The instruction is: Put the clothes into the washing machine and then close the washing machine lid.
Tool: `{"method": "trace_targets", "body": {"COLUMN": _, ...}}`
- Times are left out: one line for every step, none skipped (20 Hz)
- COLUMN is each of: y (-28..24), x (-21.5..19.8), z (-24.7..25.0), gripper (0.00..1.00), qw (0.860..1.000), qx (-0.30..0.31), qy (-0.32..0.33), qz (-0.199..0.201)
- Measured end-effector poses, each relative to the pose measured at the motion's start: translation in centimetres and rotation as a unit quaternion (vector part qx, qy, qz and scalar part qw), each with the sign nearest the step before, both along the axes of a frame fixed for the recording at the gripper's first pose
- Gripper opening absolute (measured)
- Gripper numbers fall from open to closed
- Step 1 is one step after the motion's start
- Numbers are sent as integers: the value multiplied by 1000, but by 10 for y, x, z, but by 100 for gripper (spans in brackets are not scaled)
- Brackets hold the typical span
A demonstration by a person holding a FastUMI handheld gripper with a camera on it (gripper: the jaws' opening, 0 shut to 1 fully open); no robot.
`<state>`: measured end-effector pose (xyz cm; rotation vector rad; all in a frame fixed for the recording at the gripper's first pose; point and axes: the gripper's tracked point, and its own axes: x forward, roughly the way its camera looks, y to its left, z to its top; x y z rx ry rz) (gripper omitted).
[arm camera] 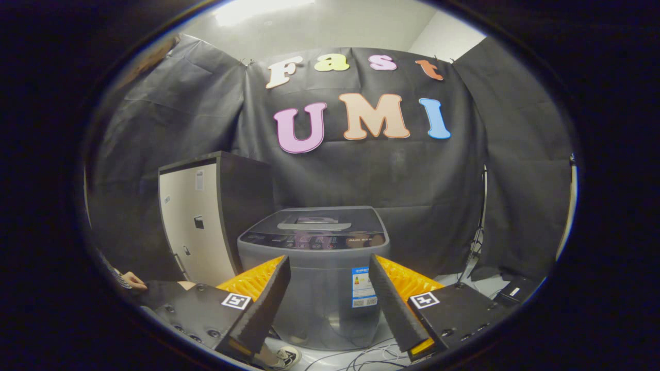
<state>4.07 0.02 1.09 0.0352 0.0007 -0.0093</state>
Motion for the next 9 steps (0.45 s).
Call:
{"method": "trace_targets", "body": {"y": 0, "x": -1, "z": -1, "gripper": 96, "qw": 1000, "qx": 0, "qy": 0, "qz": 0}}
{"method": "trace_targets", "body": {"y": 0, "x": -1, "z": -1, "gripper": 96, "qw": 1000, "qx": 1, "qy": 0, "qz": 0}}
{"method": "trace_targets", "body": {"y": 0, "x": 0, "z": -2, "gripper": 96, "qw": 1000, "qx": 1, "qy": 0, "qz": 0}}
{"method": "trace_targets", "body": {"y": -1, "x": 0, "z": -1, "gripper": 96, "qw": 1000, "qx": 2, "qy": 0, "qz": 0}}
{"method": "trace_targets", "body": {"y": -1, "x": -1, "z": -2, "gripper": 96, "qw": 1000, "qx": 3, "qy": 0, "qz": 0}}
{"method": "trace_targets", "body": {"y": -1, "x": -1, "z": -1, "gripper": 96, "qw": 1000, "qx": 3, "qy": 0, "qz": 0}}
{"method": "trace_targets", "body": {"y": -1, "x": 0, "z": -2, "gripper": 96, "qw": 1000, "qx": 3, "qy": 0, "qz": 0}}
{"method": "trace_targets", "body": {"y": -1, "x": -1, "z": -1, "gripper": 96, "qw": 1000, "qx": 3, "qy": 0, "qz": 0}}
{"method": "trace_targets", "body": {"y": -1, "x": 0, "z": -1, "gripper": 96, "qw": 1000, "qx": 3, "qy": 0, "qz": 0}}
